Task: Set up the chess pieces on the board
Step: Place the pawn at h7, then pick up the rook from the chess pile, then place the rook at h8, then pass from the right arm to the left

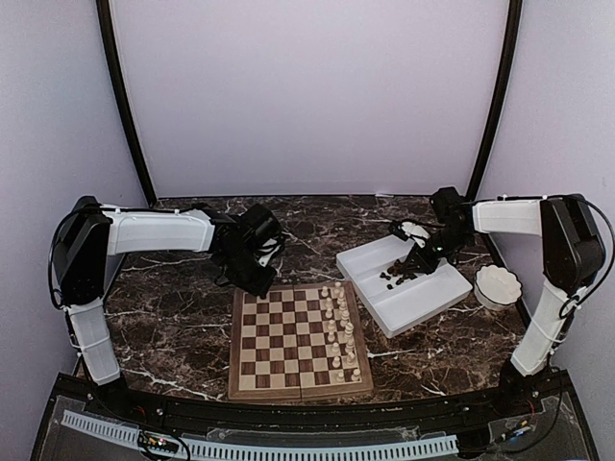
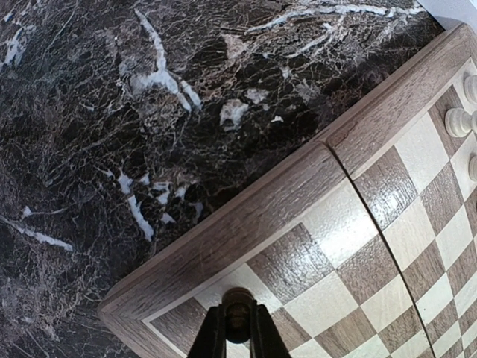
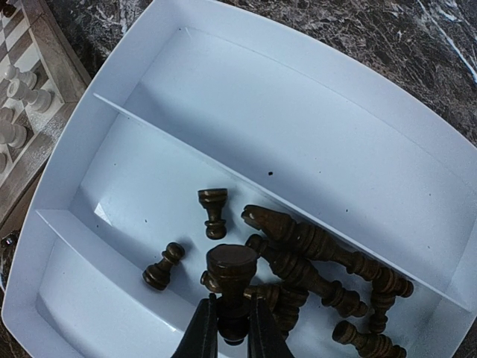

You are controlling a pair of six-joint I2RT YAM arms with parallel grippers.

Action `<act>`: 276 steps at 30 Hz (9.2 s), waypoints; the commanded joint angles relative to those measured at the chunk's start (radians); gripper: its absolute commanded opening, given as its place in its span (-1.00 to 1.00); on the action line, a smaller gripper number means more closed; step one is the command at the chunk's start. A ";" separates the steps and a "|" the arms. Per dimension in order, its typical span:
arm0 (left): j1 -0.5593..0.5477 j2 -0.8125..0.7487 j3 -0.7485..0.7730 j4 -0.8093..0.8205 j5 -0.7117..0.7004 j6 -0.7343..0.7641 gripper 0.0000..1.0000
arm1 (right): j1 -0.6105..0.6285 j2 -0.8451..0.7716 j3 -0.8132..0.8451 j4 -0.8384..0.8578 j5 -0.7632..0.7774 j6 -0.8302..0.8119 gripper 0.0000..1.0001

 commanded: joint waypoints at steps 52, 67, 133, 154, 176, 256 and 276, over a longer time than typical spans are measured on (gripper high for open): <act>-0.078 0.177 -0.097 1.877 0.539 -0.492 0.14 | 0.000 -0.235 0.235 -0.231 -0.453 0.117 -0.92; -0.106 0.410 0.131 2.026 0.655 -0.664 0.24 | -0.002 -0.229 0.252 -0.244 -0.509 0.129 -0.91; 0.056 -0.268 0.207 -0.500 0.204 0.077 -1.00 | -0.141 -0.319 -0.093 0.055 -0.311 0.130 -0.91; 0.125 0.044 0.187 -0.606 0.113 0.137 -1.00 | -0.141 -0.363 -0.167 0.079 -0.282 0.116 -0.90; 0.134 0.140 0.257 -0.584 0.203 0.148 -0.63 | -0.141 -0.357 -0.179 0.081 -0.287 0.107 -0.90; 0.090 -0.209 0.316 -0.109 0.186 0.035 -0.03 | -0.012 -0.377 -0.072 -0.115 -0.241 -0.023 -0.89; -0.077 -0.004 0.163 0.832 0.688 -0.452 0.18 | 0.297 -0.324 0.188 -0.307 -0.058 -0.074 -0.89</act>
